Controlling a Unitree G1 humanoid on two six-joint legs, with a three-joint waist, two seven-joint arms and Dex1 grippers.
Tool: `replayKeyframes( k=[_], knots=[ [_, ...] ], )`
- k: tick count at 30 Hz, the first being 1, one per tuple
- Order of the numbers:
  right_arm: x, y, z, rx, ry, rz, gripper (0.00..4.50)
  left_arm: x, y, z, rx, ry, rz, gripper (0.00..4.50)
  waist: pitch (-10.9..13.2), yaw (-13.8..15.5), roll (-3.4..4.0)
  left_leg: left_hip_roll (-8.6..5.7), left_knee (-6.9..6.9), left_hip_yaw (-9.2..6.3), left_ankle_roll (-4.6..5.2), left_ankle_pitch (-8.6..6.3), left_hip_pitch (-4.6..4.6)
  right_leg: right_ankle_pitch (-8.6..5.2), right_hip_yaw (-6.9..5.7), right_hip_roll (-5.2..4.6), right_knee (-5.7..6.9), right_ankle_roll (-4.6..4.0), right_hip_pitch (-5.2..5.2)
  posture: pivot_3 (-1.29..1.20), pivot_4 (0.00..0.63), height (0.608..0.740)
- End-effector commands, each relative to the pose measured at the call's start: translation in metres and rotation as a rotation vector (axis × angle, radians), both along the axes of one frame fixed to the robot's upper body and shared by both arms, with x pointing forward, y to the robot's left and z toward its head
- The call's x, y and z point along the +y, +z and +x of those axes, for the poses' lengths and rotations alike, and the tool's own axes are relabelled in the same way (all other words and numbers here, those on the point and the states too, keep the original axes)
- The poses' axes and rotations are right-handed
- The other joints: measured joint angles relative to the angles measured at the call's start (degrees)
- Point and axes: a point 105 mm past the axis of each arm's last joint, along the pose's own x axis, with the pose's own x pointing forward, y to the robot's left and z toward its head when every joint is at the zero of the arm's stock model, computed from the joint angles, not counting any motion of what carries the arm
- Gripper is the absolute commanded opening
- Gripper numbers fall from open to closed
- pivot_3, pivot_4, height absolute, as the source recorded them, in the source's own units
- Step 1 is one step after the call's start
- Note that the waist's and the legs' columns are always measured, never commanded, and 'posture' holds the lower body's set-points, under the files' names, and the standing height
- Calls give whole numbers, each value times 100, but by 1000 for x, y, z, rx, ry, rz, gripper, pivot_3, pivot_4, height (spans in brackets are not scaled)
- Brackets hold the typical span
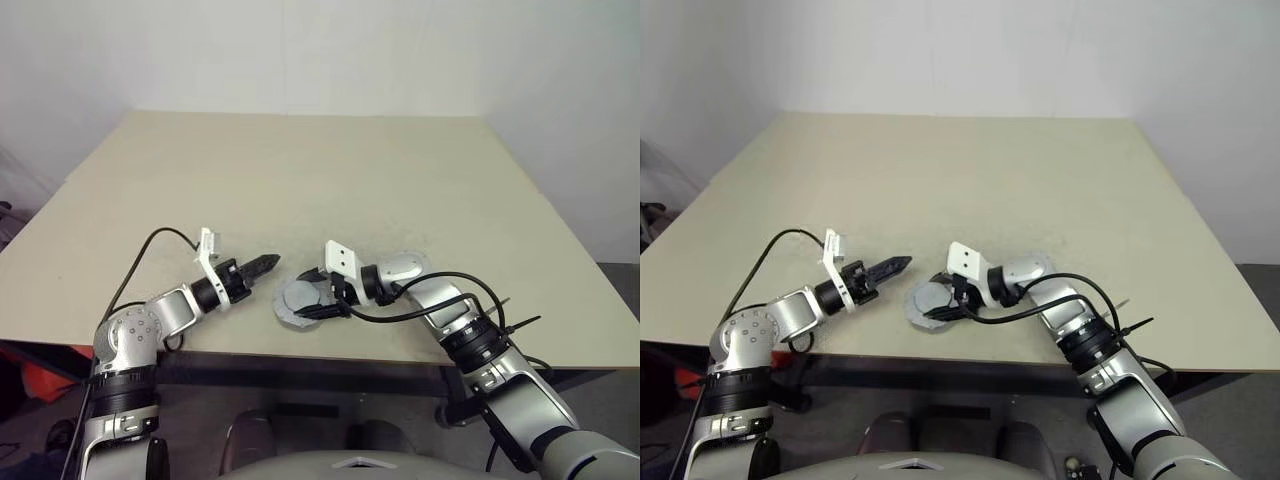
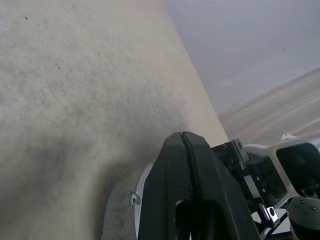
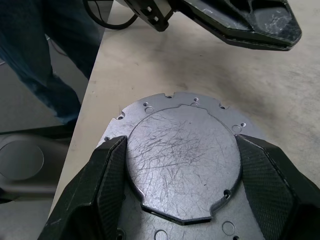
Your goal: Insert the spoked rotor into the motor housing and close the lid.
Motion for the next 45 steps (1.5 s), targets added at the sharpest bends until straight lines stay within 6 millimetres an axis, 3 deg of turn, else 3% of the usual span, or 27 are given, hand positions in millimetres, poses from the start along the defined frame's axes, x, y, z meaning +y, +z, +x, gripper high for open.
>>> replayKeyframes(
  k=[1, 13, 26, 30, 35, 40, 45],
  knots=[
    [-7, -11, 0, 16, -9, -56, 2953, -8, 9, -9, -19, -73, -28, 4, 0, 0, 0, 0, 0, 0, 1, 0, 0, 0, 0, -1, 0, 0, 0, 0, 0, 740],
    [-7, -11, 7, 2, -38, -56, 2953, -9, -27, -36, 129, -159, 104, 4, -2, -2, 3, 0, 1, 0, 0, 0, 16, -19, 2, -1, 1, 33, 13, 0, 0, 740],
    [-7, -4, 17, 14, -89, -24, 2953, -13, -33, -36, 139, -168, 129, 4, -4, -2, 5, 0, -1, 0, -1, 0, 69, -25, 8, -1, -2, 43, 67, 0, 0, 740],
    [-8, 11, 12, -4, -54, 24, 4287, -13, -34, -35, 138, -167, 134, 0, -3, 8, 6, -2, -1, -1, -1, 0, 71, -28, 10, -3, -6, 47, 73, 0, 0, 740],
    [-13, 37, 12, 13, -56, 142, 4287, -9, -33, -27, 124, -138, 140, 0, -2, 12, 7, -12, 0, -1, 3, -1, 57, -32, 17, -14, -10, 55, 68, 0, 0, 740],
    [-25, 62, 31, 124, -211, 267, 4287, -7, -30, -20, 109, -123, 138, 0, -1, 23, 8, -11, -1, -1, 3, -1, 49, -32, 16, -13, -8, 55, 65, 0, 0, 740],
    [-52, 64, 38, 342, -399, 303, 4287, -3, -29, -13, 97, -97, 147, 0, -1, 29, 9, -12, -1, -1, 1, -1, 49, -32, 17, -14, -9, 55, 65, 0, 0, 740]
  ],
)
